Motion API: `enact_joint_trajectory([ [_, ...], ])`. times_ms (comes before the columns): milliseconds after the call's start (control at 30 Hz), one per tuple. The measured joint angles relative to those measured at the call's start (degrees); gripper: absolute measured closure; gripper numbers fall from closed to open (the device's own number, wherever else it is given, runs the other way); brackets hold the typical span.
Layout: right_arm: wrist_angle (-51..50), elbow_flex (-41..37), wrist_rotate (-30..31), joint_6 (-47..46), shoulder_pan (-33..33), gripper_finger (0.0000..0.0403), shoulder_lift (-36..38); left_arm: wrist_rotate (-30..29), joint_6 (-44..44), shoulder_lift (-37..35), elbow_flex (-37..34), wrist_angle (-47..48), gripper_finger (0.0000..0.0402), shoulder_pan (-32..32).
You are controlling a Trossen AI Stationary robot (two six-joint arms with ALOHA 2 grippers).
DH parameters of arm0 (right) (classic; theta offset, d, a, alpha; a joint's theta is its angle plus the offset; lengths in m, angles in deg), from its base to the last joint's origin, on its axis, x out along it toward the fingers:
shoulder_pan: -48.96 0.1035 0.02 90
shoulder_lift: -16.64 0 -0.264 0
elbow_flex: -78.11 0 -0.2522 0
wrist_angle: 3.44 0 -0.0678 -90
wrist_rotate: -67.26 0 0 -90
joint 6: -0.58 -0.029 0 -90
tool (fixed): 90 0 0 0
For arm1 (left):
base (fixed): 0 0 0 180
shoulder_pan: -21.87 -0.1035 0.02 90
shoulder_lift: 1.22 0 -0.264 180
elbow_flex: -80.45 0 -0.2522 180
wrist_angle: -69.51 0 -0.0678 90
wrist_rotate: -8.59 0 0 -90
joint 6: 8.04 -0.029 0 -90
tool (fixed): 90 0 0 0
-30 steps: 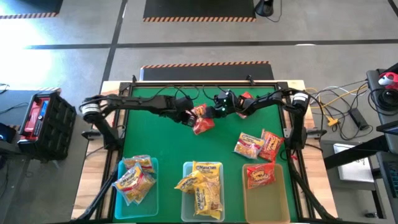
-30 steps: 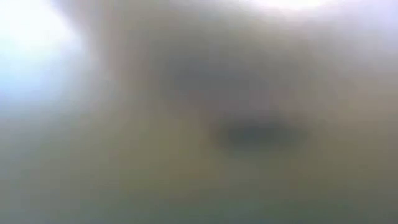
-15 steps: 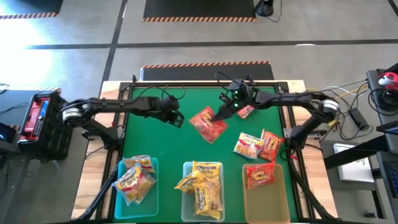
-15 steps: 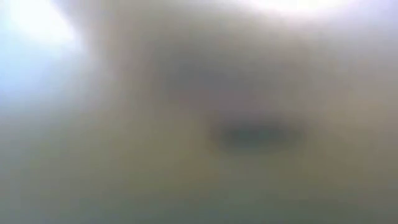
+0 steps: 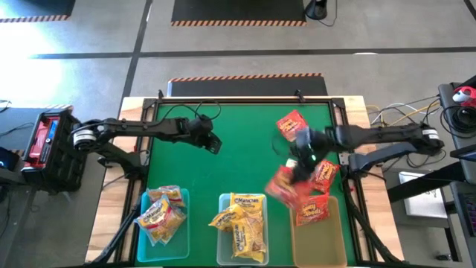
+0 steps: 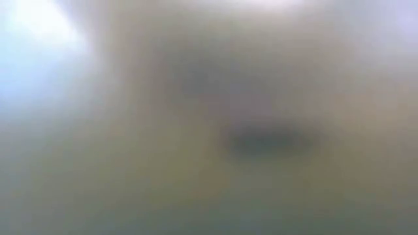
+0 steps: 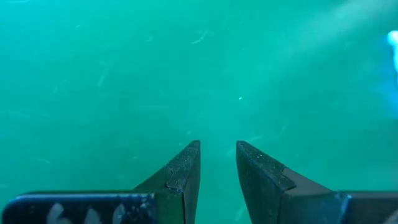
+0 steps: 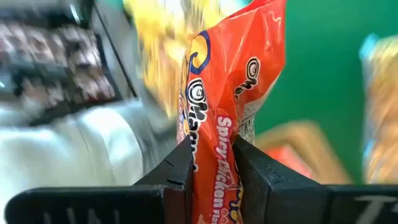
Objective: Sort Maruchan noodles
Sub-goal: Put the orange noodle pack into the orange bin
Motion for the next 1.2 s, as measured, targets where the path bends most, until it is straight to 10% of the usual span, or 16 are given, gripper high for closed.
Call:
enact_joint_trajectory([
  [500,-8.35,0.0,6.55,-15.02,29.61,0.033,-3.3,7.85,4.36,-0.01,0.0,-3.7,0.0316,1.77],
  [933,-11.04,0.0,1.7,-14.89,28.83,0.024,-3.4,10.11,8.3,-0.01,0.0,-18.53,0.0315,1.84],
  [1200,-13.23,0.0,15.83,-10.34,18.27,0.0238,2.3,10.38,11.39,4.75,0.09,-42.4,0.0315,1.82],
])
